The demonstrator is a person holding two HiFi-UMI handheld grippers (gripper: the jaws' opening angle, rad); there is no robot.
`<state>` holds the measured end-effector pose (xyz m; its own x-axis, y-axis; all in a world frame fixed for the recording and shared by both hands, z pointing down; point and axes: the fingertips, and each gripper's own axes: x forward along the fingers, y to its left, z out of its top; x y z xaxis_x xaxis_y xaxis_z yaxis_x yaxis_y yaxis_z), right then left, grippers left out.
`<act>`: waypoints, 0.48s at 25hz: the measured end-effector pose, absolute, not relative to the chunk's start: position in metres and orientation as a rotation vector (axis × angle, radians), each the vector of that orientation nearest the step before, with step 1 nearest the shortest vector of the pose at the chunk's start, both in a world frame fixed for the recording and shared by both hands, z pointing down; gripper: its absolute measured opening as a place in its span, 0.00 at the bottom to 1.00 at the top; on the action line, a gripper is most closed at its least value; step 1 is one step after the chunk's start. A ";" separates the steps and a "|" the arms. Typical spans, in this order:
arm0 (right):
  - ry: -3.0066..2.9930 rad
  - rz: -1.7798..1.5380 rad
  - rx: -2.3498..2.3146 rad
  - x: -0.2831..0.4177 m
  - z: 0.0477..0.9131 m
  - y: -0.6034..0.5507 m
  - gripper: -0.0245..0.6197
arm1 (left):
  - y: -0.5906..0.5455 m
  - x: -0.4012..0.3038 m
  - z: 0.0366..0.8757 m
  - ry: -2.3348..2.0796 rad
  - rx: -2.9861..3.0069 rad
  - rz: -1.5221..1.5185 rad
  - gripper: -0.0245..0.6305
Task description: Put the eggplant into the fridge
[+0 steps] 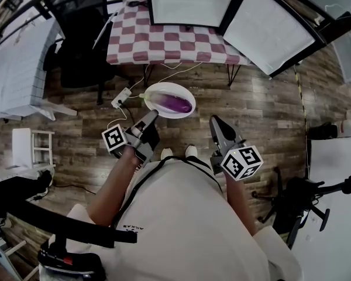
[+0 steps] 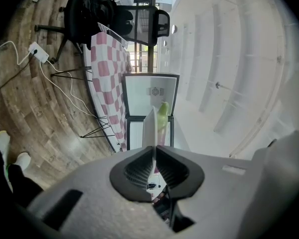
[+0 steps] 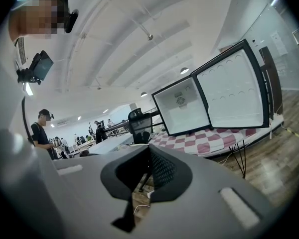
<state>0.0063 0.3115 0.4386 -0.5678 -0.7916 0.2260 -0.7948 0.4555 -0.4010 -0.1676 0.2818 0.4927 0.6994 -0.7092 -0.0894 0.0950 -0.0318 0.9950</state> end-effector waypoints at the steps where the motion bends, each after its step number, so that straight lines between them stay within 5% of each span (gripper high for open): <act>1: -2.672 0.743 1.460 0.004 0.439 0.311 0.05 | 0.281 -0.170 0.493 -0.536 1.473 -0.697 0.08; 12: -2.642 0.743 1.445 -0.015 0.447 0.306 0.05 | 0.260 -0.180 0.498 -0.528 1.490 -0.688 0.08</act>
<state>-0.0148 0.3055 0.4469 -0.5656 -0.7837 0.2568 -0.8027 0.4518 -0.3892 -0.1801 0.2599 0.4985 0.7083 -0.6995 -0.0952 0.0895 -0.0448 0.9950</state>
